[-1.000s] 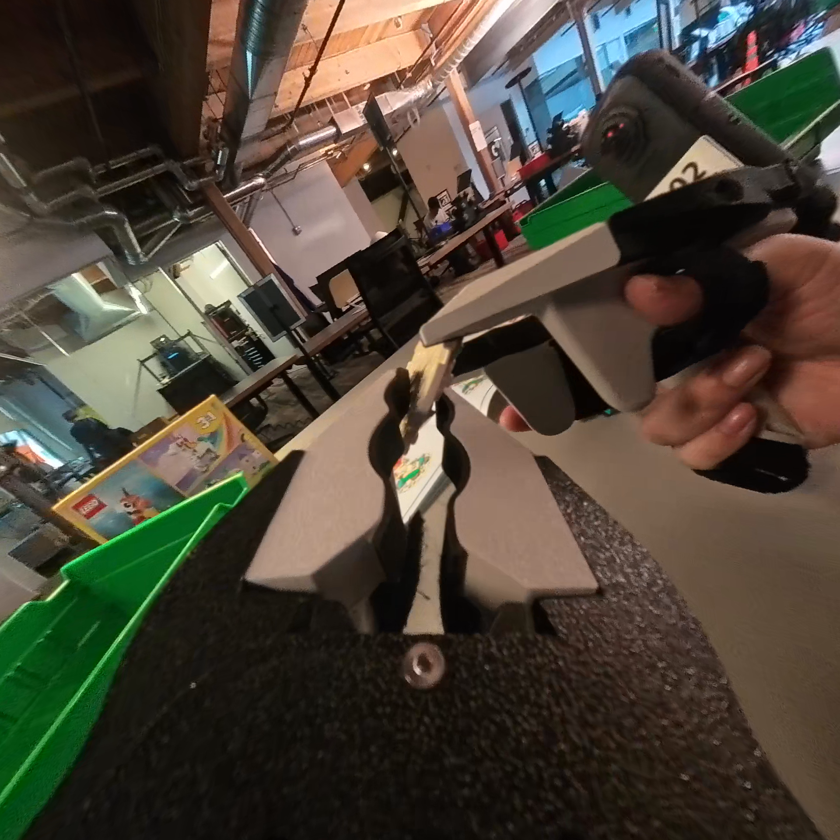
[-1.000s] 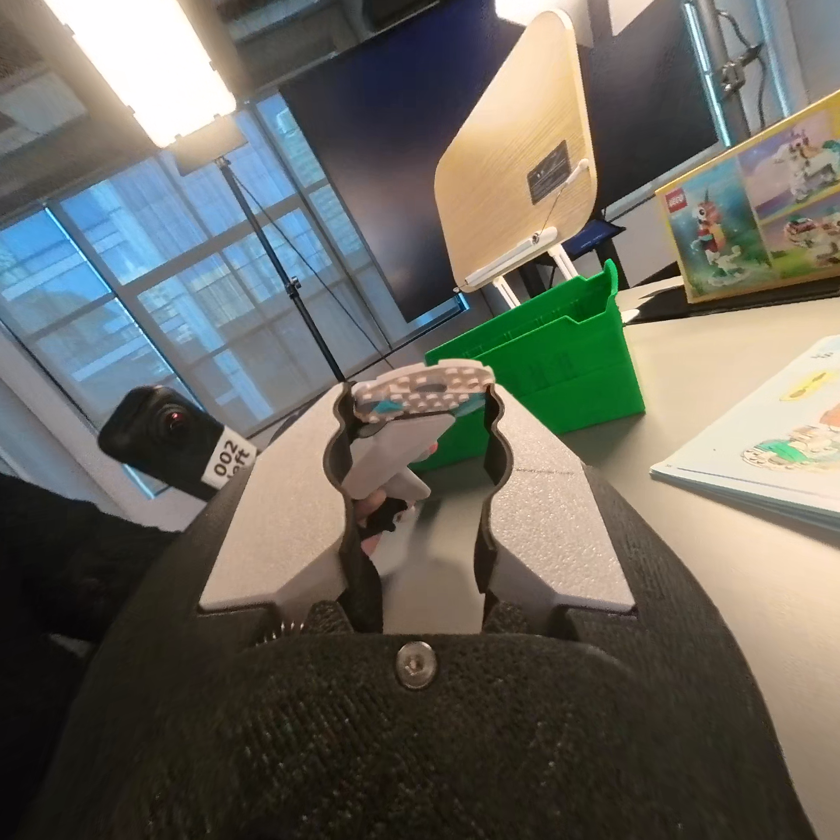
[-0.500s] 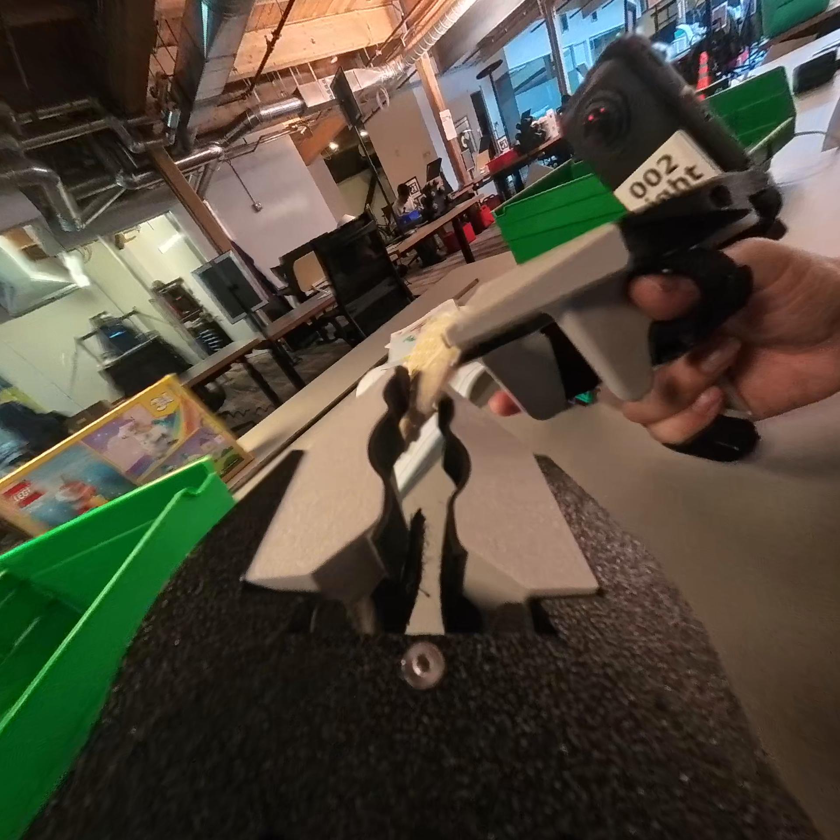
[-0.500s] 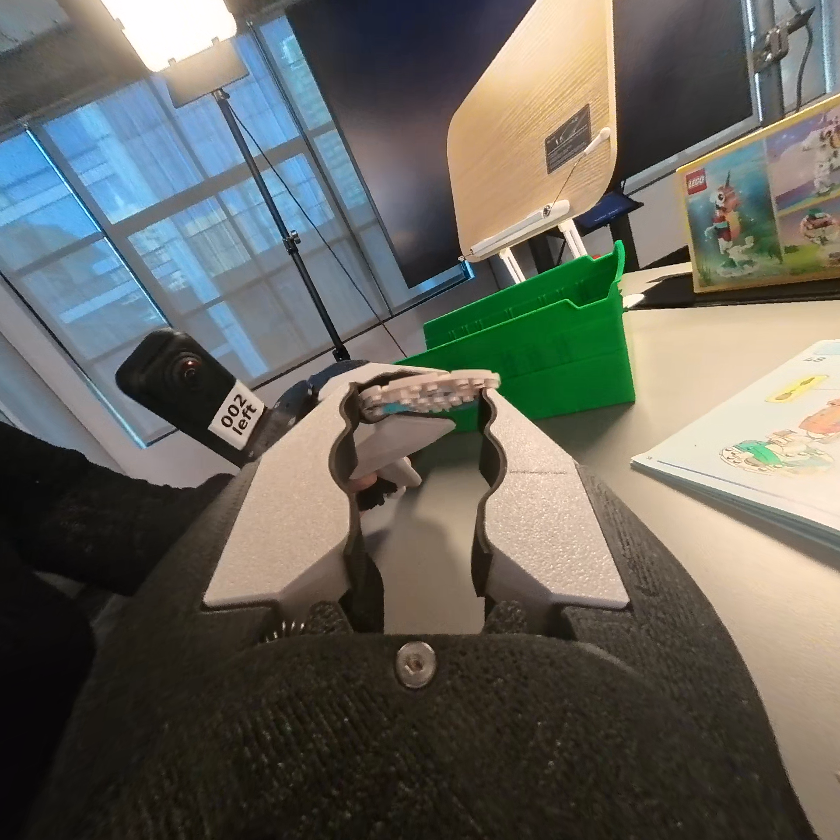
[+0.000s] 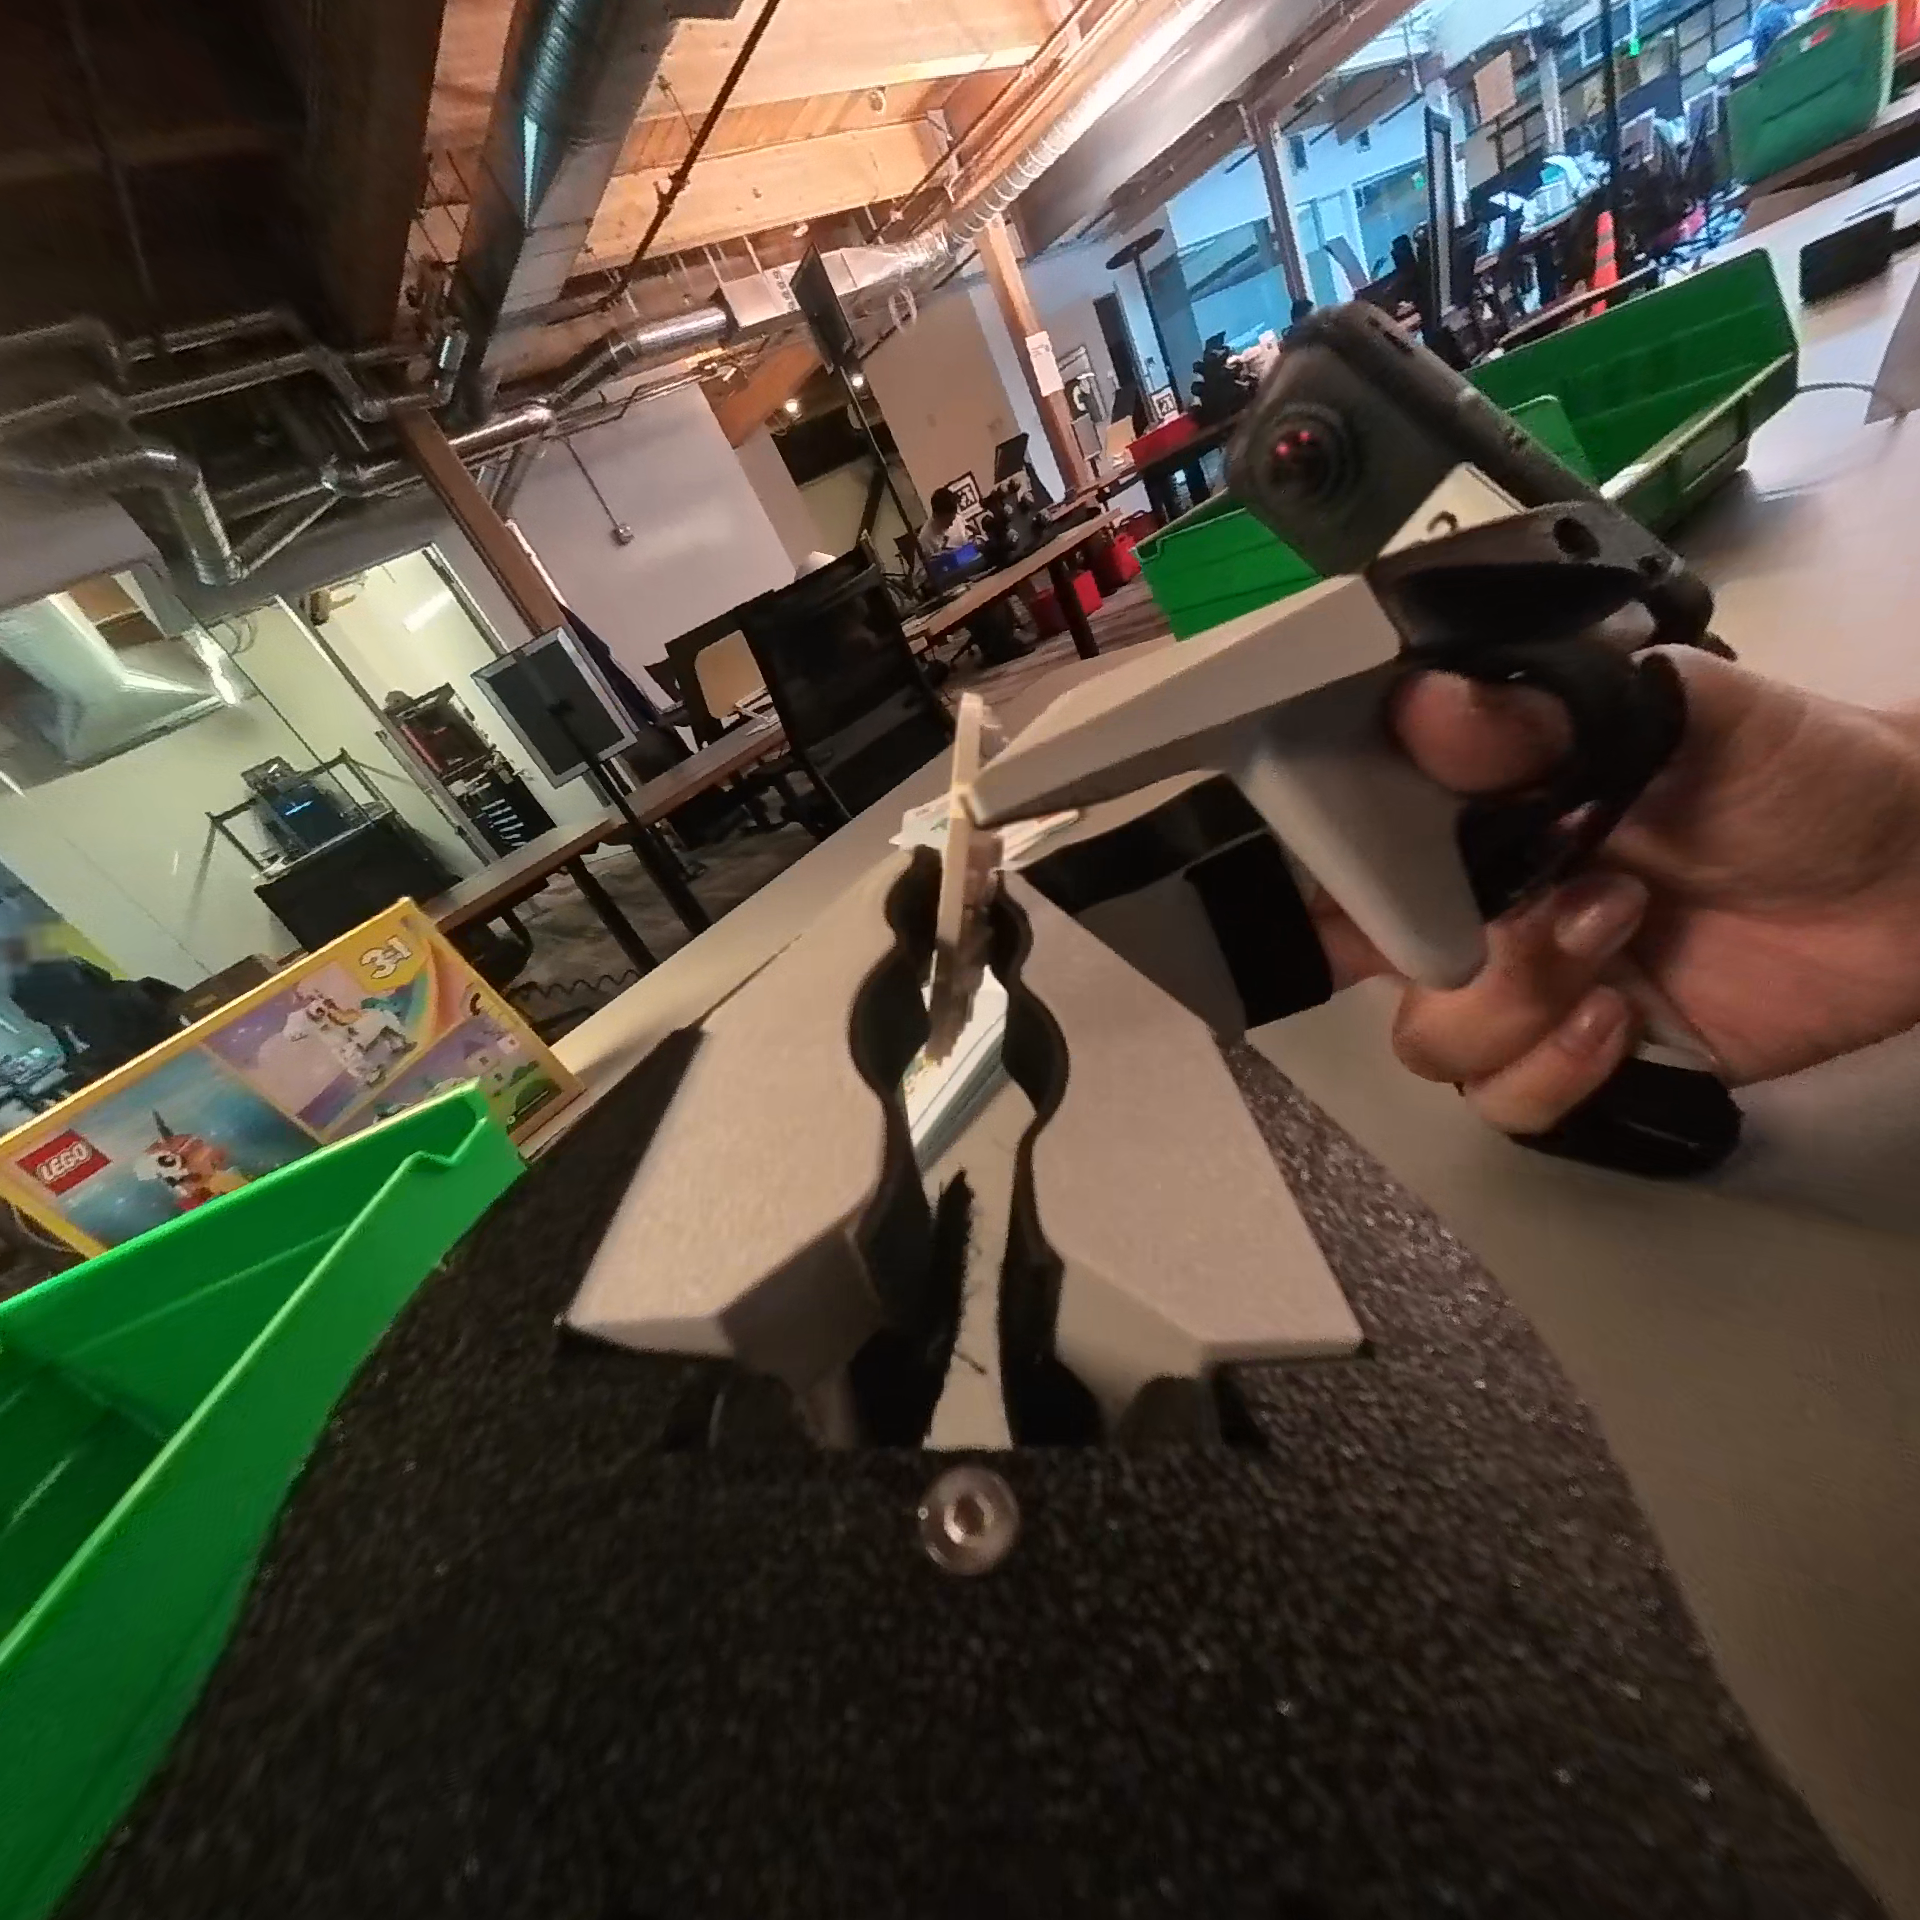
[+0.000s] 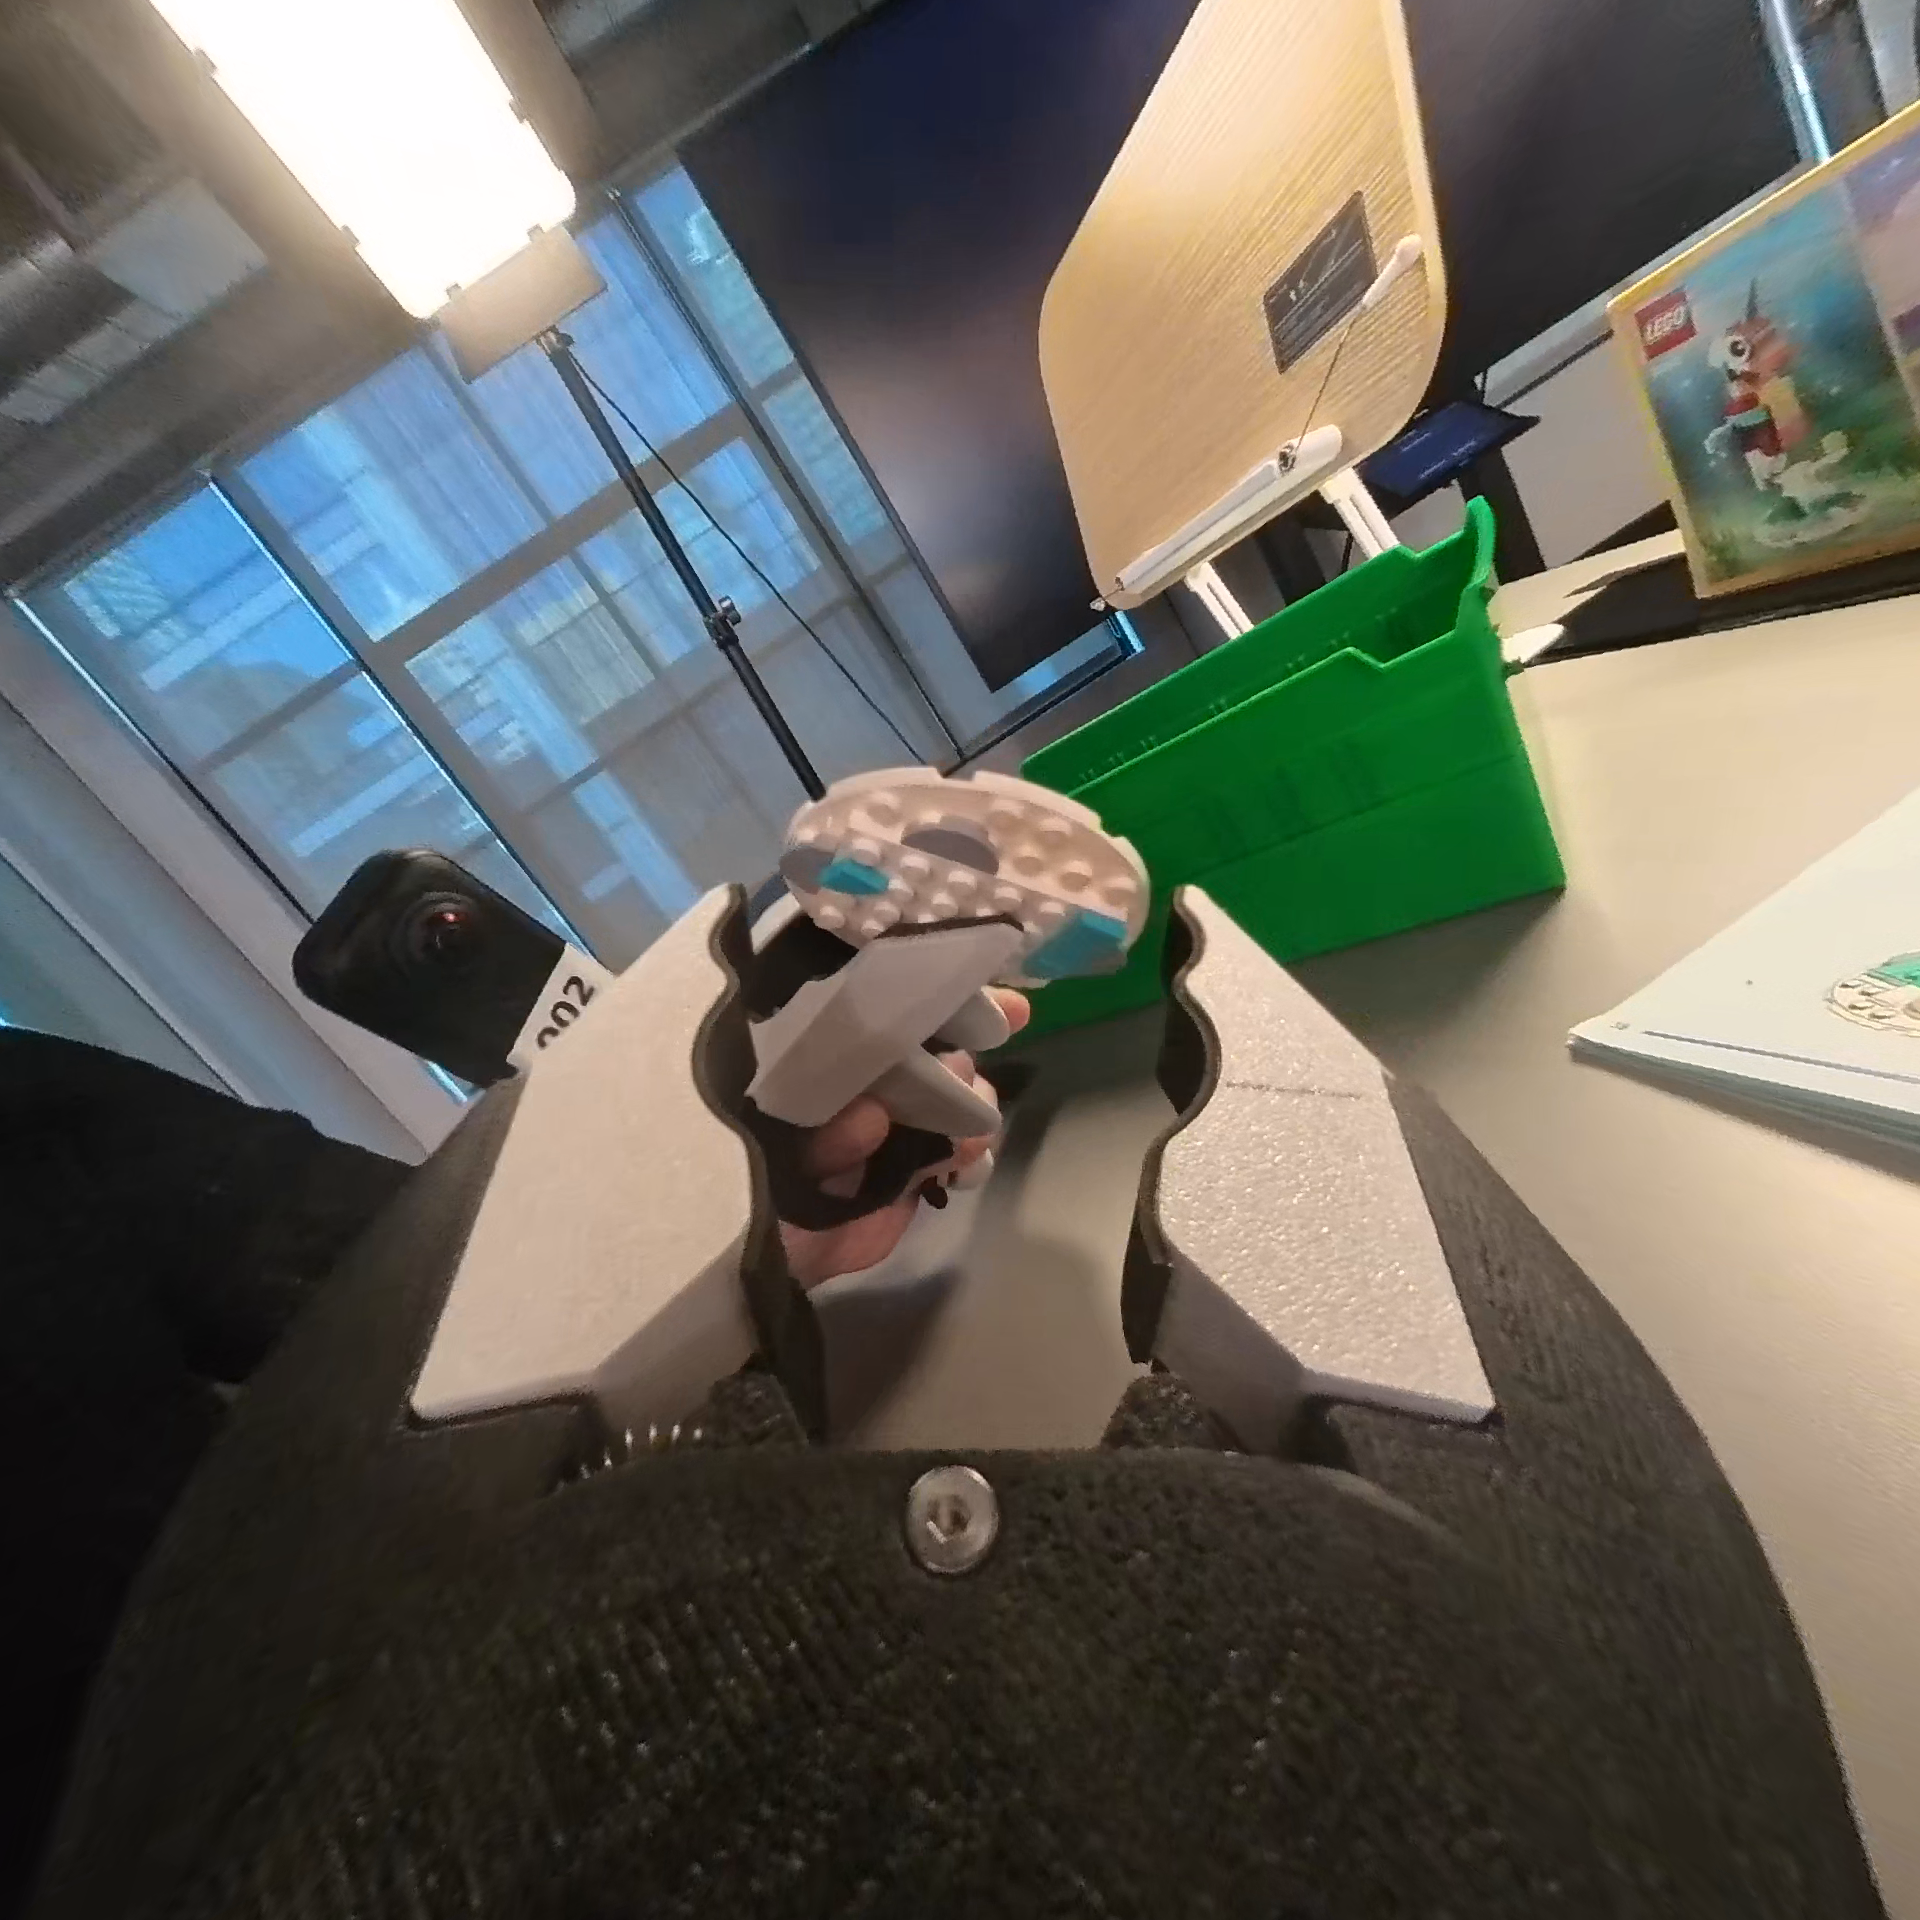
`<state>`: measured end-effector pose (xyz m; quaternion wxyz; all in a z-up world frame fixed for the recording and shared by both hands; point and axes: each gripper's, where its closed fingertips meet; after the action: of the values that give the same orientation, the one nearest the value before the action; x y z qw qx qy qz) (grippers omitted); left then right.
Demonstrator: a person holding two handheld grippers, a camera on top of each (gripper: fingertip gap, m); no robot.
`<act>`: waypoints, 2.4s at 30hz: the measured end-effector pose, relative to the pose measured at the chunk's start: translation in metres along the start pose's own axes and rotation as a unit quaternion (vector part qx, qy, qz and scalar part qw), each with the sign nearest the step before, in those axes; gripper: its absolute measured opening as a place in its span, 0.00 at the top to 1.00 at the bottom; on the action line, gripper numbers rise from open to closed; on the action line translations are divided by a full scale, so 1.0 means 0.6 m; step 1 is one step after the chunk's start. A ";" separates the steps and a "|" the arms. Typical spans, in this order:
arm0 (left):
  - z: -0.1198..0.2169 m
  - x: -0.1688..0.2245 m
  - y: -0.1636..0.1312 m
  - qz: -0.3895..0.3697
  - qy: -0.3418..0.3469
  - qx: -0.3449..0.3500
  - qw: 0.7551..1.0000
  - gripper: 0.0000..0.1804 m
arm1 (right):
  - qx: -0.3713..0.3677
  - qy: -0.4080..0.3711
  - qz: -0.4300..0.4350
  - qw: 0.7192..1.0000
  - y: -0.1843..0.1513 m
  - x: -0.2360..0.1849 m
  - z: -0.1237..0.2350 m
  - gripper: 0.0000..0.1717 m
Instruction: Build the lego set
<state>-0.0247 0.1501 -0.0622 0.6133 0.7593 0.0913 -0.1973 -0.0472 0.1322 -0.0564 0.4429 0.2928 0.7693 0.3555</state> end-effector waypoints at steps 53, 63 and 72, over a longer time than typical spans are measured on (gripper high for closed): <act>0.038 0.069 -0.023 0.010 -0.222 -0.026 0.975 0.96 | -0.184 0.058 0.058 0.980 -0.064 -0.025 0.028 0.62; 0.032 0.085 -0.061 0.012 -0.237 -0.072 0.969 0.97 | -0.212 0.000 0.127 0.969 -0.059 -0.001 0.040 0.80; 0.010 0.056 -0.067 0.000 -0.159 -0.079 0.984 0.97 | -0.220 -0.050 0.233 0.946 -0.050 0.015 0.035 0.70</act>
<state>-0.0110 0.1500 -0.1130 0.6778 0.6677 0.0076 -0.3079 -0.0362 0.1279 -0.0923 0.4386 0.3766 0.5590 0.5944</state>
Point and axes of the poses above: each gripper's, where its closed fingertips meet, z back along the fingers, y out of its top, x = y × z across the jaws, and after that the axes turned 12 degrees about y, right-handed
